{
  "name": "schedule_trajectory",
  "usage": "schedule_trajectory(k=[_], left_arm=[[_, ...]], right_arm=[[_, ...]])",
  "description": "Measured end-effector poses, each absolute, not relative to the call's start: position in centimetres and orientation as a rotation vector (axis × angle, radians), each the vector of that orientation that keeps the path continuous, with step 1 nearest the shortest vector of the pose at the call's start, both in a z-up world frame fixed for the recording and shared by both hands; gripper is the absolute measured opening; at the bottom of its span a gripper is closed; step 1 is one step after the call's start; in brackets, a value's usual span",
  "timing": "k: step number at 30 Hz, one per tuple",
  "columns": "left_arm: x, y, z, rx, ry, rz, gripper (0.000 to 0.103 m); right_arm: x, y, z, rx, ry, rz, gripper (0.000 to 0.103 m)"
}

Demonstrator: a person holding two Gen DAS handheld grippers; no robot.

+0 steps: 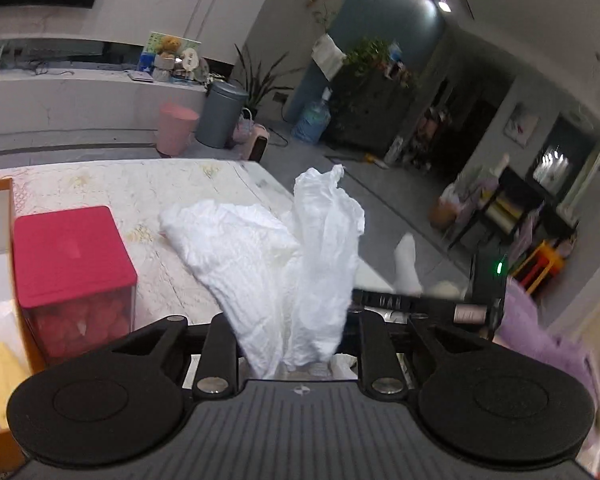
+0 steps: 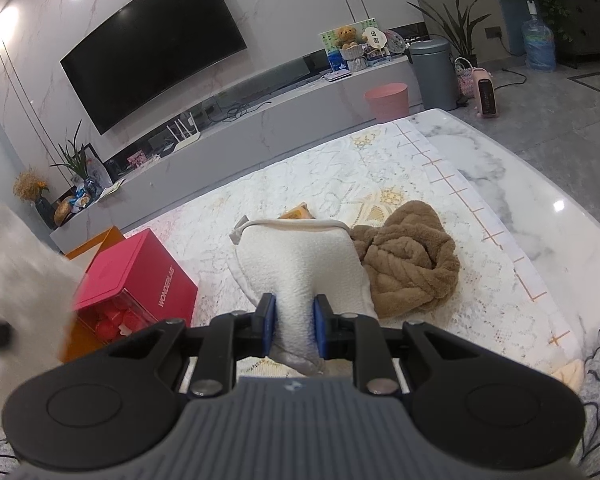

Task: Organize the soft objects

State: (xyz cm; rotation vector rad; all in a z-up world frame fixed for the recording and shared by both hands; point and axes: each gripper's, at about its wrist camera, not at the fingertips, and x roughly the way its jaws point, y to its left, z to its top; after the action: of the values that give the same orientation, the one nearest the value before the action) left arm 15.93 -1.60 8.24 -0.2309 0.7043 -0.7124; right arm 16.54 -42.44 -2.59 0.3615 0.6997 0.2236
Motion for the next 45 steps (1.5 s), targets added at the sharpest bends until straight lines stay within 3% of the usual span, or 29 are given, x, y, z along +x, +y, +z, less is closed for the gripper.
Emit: schedule_trajectory(k=[8, 13, 32, 41, 45], left_arm=[[21.4, -0.6, 4.4, -0.561, 0.856, -0.816, 0.023], [22.4, -1.4, 6.0, -0.497, 0.722, -0.81, 0.026], [17.7, -2.3, 12.7, -0.32, 0.548, -0.726, 0.021], [15.2, 3.0, 14.9, -0.19, 0.438, -0.552, 0.02], [15.3, 8.1, 13.7, -0.279, 0.453, -0.466, 0.02]], right_arm=[[16.7, -42.4, -2.8, 0.358, 0.705, 0.225, 0.019], [16.6, -42.5, -2.8, 0.362, 0.701, 0.224, 0.019], [15.6, -42.1, -1.4, 0.339, 0.656, 0.256, 0.019], [14.8, -37.7, 1.2, 0.326, 0.615, 0.338, 0.018], [15.1, -33.7, 3.7, 0.296, 0.58, 0.402, 0.018]])
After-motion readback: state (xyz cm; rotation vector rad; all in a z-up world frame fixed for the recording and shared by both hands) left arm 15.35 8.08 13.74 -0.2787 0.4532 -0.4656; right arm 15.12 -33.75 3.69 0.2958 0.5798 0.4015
